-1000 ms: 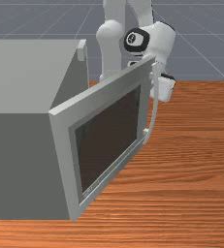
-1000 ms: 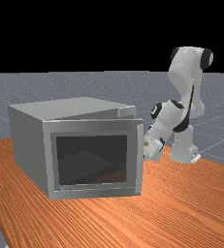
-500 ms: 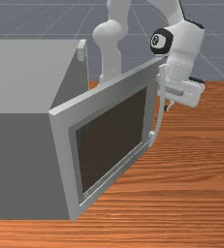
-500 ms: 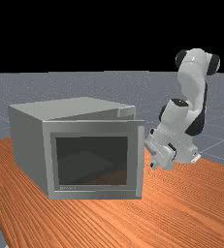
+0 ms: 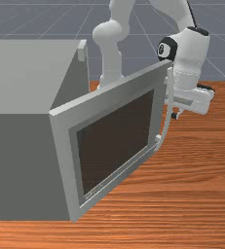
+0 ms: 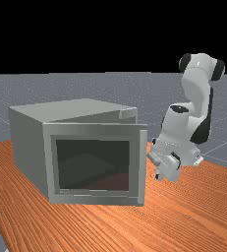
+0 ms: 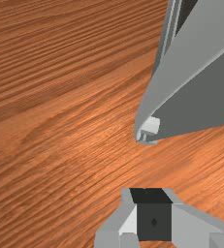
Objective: Open the microwave
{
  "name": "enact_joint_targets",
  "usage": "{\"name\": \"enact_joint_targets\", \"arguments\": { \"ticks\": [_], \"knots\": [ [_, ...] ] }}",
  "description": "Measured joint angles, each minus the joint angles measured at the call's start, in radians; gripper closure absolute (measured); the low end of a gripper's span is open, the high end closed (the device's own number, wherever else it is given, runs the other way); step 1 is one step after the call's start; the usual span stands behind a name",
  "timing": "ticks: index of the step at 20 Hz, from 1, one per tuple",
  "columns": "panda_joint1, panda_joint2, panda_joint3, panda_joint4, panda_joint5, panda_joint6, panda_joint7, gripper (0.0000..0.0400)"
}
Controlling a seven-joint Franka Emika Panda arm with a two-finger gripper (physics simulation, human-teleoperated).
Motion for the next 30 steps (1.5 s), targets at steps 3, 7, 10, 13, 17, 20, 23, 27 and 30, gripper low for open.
{"name": "enact_joint_targets", "arguments": {
  "ticks": [3,7,10,13,17,20,23,27,30],
  "knots": [
    [0.005,0.012,0.000,0.016,0.025,-0.007,-0.077,0.0400],
    [-0.027,0.021,0.008,-0.006,0.082,0.003,-0.217,0.0400],
    [-0.047,0.026,0.008,-0.006,0.101,-0.004,-0.288,0.0400],
    [-0.061,0.031,0.000,-0.001,0.101,-0.029,-0.338,0.0400],
    [-0.078,0.041,-0.007,0.015,0.104,-0.048,-0.385,0.0400],
    [-0.250,0.096,0.051,0.191,0.243,-0.263,-0.562,0.0400],
    [-0.342,0.105,0.039,0.247,0.310,-0.314,-0.582,0.0400],
    [-0.378,0.116,0.041,0.271,0.332,-0.334,-0.596,0.0400],
    [-0.372,0.124,0.032,0.264,0.309,-0.315,-0.593,0.0400]
  ]
}}
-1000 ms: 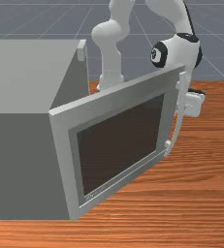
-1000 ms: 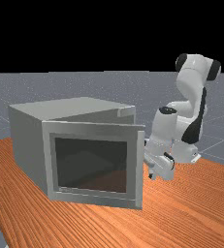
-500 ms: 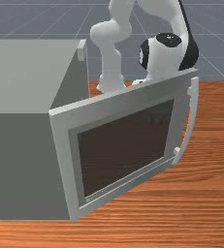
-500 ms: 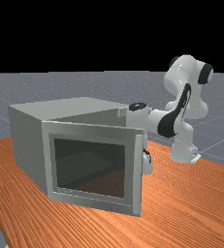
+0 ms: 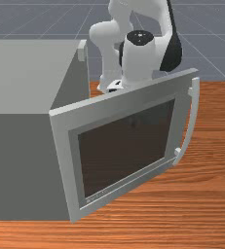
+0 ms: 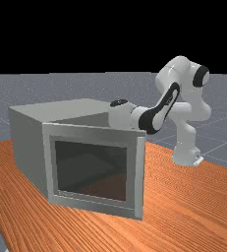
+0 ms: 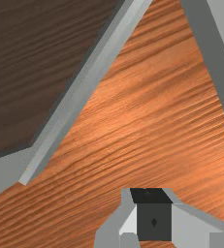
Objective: Open the microwave
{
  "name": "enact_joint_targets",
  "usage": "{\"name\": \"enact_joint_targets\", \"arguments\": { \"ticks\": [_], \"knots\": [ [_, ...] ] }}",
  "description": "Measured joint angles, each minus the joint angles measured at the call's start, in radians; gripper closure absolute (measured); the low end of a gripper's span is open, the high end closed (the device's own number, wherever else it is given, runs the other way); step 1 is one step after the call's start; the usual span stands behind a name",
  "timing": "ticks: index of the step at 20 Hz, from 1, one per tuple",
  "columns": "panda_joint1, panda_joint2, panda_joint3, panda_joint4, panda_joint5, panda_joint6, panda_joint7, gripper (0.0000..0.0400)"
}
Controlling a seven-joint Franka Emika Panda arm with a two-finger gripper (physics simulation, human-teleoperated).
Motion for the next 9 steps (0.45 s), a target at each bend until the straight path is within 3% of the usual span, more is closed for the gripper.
{"name": "enact_joint_targets", "arguments": {
  "ticks": [2,3,9],
  "knots": [
    [0.003,-0.009,0.001,-0.025,0.000,0.053,-0.025,0.0400],
    [-0.043,0.012,0.055,0.003,0.058,0.135,-0.137,0.0400],
    [-0.056,0.129,0.132,0.310,0.111,0.035,-0.095,0.0400]
  ]
}}
